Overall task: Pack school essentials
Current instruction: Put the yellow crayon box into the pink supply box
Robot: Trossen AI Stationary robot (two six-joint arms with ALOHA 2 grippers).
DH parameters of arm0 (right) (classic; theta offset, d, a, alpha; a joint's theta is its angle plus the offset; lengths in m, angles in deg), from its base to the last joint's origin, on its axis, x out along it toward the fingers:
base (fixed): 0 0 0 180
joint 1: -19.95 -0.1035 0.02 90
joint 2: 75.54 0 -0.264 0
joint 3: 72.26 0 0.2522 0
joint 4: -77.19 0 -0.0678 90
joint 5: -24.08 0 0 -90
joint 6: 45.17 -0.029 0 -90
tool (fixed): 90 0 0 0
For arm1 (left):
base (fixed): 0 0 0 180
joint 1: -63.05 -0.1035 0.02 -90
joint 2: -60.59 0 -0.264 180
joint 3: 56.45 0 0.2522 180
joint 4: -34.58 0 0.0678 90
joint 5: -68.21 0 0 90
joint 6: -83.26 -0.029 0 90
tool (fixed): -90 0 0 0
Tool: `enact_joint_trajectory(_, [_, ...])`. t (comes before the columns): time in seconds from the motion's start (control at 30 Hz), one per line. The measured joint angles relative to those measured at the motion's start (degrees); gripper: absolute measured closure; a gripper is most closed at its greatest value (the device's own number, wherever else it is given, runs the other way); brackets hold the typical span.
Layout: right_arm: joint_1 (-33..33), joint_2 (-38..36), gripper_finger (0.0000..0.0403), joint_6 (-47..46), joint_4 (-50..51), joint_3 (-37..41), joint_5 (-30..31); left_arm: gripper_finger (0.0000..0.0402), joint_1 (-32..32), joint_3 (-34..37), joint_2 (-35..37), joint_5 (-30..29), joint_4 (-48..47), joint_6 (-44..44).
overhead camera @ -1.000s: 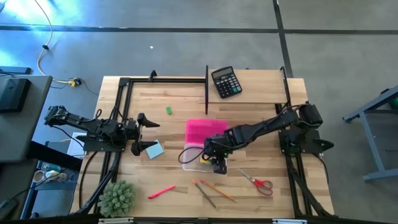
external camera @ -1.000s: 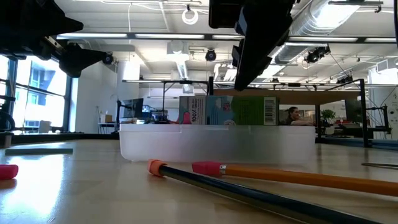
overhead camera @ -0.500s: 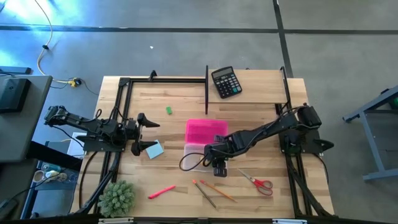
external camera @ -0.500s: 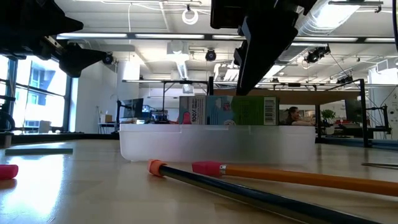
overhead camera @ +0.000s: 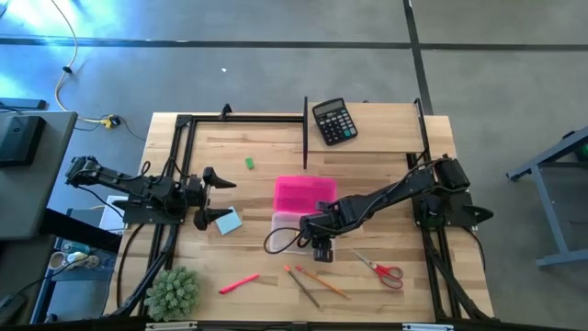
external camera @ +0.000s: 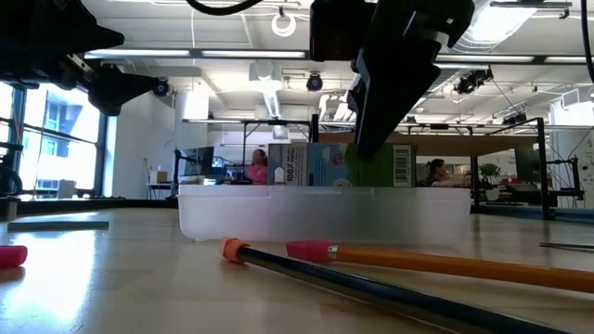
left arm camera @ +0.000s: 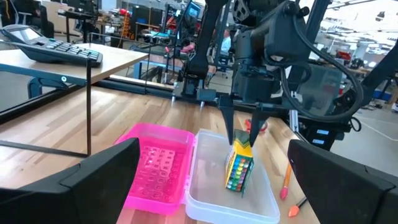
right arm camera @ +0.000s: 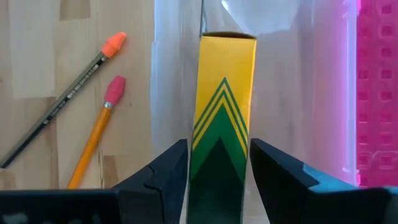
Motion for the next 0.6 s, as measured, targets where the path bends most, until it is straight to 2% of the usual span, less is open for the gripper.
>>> enact_joint_trajectory(0.33, [0.00, 0.00, 0.0309, -0.38, 0.38, 0.00, -0.02, 0.0002, 0.00, 0.01, -0.01, -0.02, 0.00, -0.13])
enact_joint_trajectory(0.6, [0.00, 0.00, 0.0317, 0.10, 1.06, -0.42, 0.72, 0.0002, 0.00, 0.01, 0.01, -0.02, -0.01, -0.08])
